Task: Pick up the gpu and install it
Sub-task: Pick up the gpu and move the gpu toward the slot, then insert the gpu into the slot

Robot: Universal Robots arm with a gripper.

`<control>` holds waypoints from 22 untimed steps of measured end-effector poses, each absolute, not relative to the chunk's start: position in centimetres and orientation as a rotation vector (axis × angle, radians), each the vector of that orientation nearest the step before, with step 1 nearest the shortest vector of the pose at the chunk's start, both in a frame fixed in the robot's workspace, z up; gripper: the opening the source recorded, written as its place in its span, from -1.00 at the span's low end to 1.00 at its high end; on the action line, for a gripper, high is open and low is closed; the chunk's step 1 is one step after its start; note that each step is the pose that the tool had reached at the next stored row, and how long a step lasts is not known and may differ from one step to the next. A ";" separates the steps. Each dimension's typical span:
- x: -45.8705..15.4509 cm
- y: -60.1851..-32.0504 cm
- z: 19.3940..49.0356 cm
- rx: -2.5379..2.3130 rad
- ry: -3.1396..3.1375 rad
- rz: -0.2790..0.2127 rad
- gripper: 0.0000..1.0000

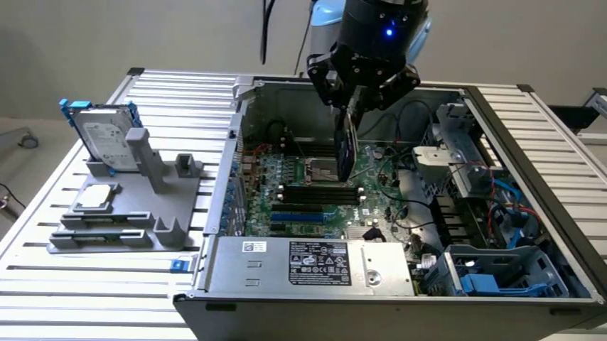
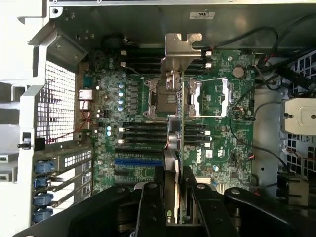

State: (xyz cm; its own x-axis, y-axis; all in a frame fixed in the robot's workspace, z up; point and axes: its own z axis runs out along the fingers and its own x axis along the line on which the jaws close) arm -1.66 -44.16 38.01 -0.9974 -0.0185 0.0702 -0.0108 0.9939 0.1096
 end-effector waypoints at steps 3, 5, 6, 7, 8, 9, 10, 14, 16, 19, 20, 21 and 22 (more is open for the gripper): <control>-1.7 -44.2 38.0 0.023 -3.066 -0.168 -0.47; -1.7 -44.2 38.0 0.023 -3.066 -0.168 -0.47; -1.7 -44.2 38.0 0.023 -3.066 -0.168 -0.47; -1.7 -44.2 38.0 0.023 -3.066 -0.168 -0.47; -1.7 -44.2 38.0 0.023 -3.066 -0.168 -0.47; -1.7 -44.2 38.0 0.023 -3.066 -0.168 -0.47; -1.7 -44.2 38.0 0.023 -3.066 -0.168 -0.47; -1.7 -44.2 38.0 0.023 -3.066 -0.168 -0.47; -1.7 -44.2 38.0 0.023 -3.066 -0.168 -0.47; -1.7 -44.1 37.8 0.023 -3.066 -0.168 -0.47; -1.7 -44.1 37.6 0.034 -3.066 -0.168 -0.47; -1.7 -44.1 37.6 0.060 -3.064 -0.166 -0.47; -1.7 -44.1 37.5 0.088 -3.063 -0.165 -0.47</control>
State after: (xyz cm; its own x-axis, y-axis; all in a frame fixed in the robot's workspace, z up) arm -1.73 -44.05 37.50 -0.9957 -0.0612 0.0700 -0.0533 0.9926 0.1095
